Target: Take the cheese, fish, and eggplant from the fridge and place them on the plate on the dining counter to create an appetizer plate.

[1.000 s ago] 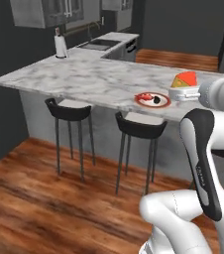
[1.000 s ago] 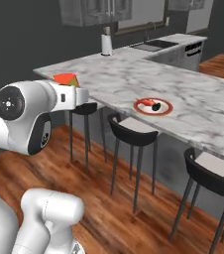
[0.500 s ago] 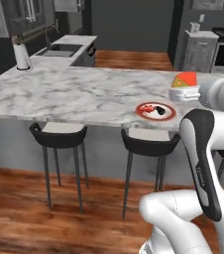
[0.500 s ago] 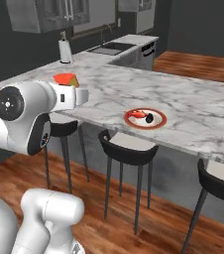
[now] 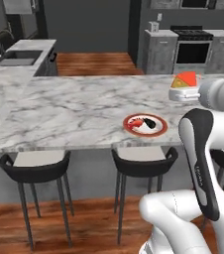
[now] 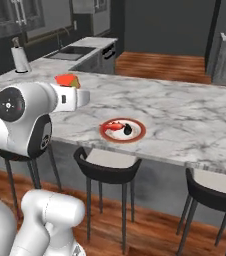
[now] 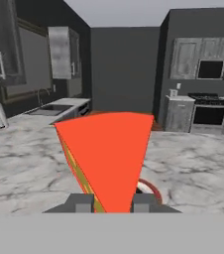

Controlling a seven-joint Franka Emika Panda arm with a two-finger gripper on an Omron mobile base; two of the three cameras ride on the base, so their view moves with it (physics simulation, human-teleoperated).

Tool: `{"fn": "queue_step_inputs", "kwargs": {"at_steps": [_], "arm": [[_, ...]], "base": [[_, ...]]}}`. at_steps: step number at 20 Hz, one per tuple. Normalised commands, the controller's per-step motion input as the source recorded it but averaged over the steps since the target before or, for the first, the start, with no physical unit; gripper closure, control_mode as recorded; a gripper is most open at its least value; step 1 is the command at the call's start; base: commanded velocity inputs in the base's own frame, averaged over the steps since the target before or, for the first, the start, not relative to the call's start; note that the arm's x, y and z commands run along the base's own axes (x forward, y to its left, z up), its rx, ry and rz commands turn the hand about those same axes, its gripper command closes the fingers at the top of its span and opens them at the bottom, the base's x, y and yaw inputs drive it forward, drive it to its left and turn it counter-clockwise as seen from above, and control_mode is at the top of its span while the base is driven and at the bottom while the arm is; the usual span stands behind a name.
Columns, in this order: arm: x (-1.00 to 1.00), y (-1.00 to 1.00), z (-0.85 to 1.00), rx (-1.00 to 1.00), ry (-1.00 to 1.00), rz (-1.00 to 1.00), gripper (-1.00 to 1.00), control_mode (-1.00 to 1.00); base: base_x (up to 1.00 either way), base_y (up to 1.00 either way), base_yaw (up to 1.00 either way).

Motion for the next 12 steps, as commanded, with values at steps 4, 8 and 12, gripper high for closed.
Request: {"fn": "queue_step_inputs", "kwargs": {"at_steps": [4,8,12], "arm": [[0.00,0.00,0.00,0.00,0.00,0.00,1.00,1.00],[0.00,0.00,0.00,0.00,0.00,0.00,1.00,1.00],[0.00,0.00,0.00,0.00,0.00,0.00,1.00,1.00]], "base": [[0.54,0.00,-0.30],[0.79,0.28,-0.30],[0.81,0.26,-0.26]]}}
